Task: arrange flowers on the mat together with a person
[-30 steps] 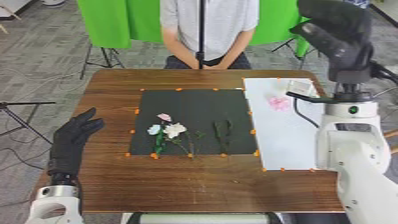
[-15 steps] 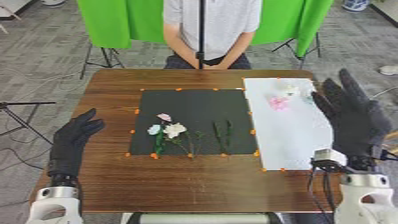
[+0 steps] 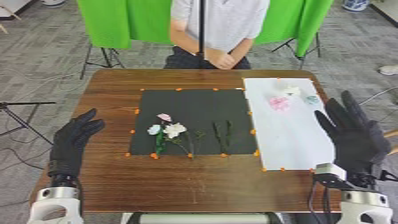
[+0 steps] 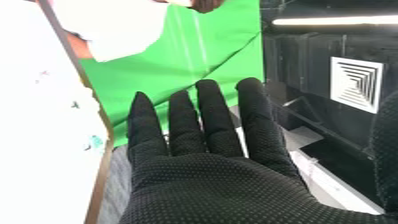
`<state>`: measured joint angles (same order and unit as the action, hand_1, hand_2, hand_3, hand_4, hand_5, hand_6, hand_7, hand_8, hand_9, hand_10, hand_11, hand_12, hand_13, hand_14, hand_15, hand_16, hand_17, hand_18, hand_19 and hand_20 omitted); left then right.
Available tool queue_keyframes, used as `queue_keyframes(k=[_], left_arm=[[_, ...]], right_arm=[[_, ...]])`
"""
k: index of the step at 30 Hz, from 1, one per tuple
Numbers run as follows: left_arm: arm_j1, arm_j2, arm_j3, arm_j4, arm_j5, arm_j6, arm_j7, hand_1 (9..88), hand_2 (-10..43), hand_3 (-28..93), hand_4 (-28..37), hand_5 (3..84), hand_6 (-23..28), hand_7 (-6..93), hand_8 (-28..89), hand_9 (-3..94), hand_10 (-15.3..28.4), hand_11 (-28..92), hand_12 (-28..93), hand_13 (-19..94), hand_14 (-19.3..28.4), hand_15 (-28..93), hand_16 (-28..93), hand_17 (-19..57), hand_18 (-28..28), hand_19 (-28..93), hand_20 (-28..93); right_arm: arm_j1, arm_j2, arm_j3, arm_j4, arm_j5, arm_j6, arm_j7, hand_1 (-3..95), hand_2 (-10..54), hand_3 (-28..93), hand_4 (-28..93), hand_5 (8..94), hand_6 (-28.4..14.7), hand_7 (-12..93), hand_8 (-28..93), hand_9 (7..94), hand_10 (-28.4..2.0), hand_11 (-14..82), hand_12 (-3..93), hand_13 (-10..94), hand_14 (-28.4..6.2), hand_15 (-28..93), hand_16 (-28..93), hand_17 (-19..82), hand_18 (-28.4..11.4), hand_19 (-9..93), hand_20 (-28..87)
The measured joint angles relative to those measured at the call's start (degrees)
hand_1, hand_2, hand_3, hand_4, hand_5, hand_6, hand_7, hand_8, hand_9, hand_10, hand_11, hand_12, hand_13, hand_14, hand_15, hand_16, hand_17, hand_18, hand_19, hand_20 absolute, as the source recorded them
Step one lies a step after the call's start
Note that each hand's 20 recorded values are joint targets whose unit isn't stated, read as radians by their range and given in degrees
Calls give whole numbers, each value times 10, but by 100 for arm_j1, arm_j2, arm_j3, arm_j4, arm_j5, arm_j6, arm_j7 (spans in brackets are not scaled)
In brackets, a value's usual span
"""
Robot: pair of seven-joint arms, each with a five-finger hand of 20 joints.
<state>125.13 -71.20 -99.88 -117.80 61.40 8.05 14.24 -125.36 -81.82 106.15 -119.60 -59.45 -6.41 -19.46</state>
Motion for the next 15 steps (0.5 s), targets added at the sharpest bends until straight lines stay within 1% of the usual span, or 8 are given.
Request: queue_keyframes(k=[5, 11, 15], left_arm=[[1, -2, 0, 0, 0, 1, 2, 193, 52, 658, -283, 473, 36, 111, -60, 488, 156, 196, 128, 378, 182, 199, -1, 73, 120, 123, 158], [1, -3, -2, 0, -3, 1, 4, 191, 51, 660, -283, 473, 36, 112, -61, 488, 156, 196, 128, 377, 182, 198, -2, 73, 120, 123, 157], [1, -3, -3, 0, -3, 1, 4, 192, 52, 658, -283, 474, 36, 112, -61, 488, 156, 196, 128, 377, 182, 199, -1, 73, 120, 124, 158]], right_arm=[[-82, -41, -13, 1, 29, -18, -7, 45, -9, 786, -186, 334, -3, 67, -84, 345, -135, 27, 80, 242, -100, 76, 37, 153, -130, 27, 220], [65, 47, -335, 57, 34, 268, 68, 47, -9, 786, -187, 357, -6, 73, -86, 355, -136, 30, 83, 249, -101, 82, 39, 156, -131, 28, 222], [219, 78, -403, 85, 31, 333, 131, 47, -11, 787, -186, 359, -6, 74, -86, 355, -136, 29, 84, 250, -101, 83, 37, 158, -131, 28, 222]])
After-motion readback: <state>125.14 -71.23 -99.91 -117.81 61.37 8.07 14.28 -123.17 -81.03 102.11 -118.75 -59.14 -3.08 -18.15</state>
